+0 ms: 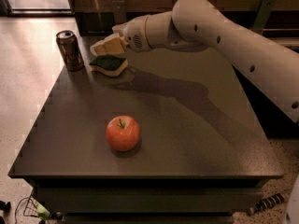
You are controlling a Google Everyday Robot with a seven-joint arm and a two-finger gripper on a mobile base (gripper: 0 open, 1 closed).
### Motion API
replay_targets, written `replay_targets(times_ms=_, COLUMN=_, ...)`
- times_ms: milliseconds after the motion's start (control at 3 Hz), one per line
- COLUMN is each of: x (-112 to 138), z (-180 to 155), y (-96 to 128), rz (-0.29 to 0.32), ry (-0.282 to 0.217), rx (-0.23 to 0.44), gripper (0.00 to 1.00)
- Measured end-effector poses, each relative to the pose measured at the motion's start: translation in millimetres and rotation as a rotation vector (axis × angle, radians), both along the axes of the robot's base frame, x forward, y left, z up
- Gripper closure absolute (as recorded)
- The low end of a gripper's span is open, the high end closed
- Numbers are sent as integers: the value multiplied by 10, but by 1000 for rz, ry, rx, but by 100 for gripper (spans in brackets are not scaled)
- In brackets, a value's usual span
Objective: Move sponge near orange can
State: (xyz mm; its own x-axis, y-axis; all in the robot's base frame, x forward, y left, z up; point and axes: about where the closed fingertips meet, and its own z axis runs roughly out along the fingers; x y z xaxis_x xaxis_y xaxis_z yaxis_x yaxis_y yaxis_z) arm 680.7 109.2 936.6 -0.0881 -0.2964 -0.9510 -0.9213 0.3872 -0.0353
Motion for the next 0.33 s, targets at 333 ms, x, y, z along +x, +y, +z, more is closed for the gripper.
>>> replay_targets(times_ms=333, x=-4, z=0, y=12, rz=2, ry=0, rx=0, gripper=0)
